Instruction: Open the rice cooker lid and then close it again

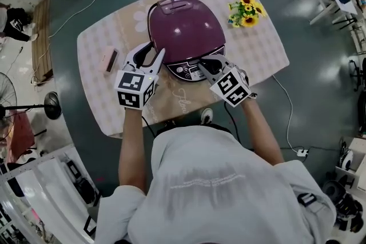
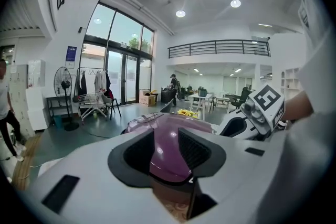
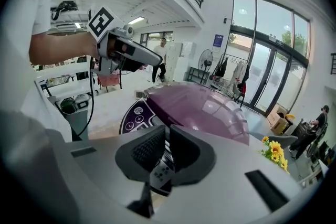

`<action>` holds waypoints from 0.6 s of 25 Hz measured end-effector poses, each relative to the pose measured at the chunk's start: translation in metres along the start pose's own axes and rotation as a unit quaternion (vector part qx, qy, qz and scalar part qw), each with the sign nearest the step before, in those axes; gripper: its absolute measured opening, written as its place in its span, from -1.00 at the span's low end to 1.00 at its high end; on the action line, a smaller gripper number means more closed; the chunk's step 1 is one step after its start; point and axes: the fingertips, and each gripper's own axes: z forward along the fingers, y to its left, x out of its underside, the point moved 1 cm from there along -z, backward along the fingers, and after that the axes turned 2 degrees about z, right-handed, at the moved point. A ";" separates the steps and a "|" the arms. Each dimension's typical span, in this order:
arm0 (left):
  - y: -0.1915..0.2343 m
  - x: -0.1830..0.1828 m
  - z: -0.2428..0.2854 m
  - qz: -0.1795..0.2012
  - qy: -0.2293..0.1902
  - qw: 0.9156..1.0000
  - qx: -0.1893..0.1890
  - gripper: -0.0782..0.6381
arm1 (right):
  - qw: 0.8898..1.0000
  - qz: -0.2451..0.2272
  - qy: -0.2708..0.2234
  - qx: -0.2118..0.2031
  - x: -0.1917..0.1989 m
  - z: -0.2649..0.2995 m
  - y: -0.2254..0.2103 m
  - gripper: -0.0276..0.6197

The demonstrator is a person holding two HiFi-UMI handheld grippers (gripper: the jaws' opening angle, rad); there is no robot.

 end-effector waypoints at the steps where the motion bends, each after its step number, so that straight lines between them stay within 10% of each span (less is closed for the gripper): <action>1: 0.001 -0.002 0.000 0.002 -0.001 1.000 0.000 -0.34 | 1.000 -0.005 0.001 0.002 0.000 0.000 0.000 -0.78; 9: 0.028 -0.041 -0.015 -0.030 -0.084 0.996 -0.029 -0.61 | 0.997 -0.067 0.034 -0.009 -0.004 0.005 0.001 -0.77; 15: 0.038 -0.037 -0.014 -0.007 -0.053 0.998 -0.038 -0.61 | 0.997 -0.062 0.032 -0.026 -0.004 0.005 0.000 -0.74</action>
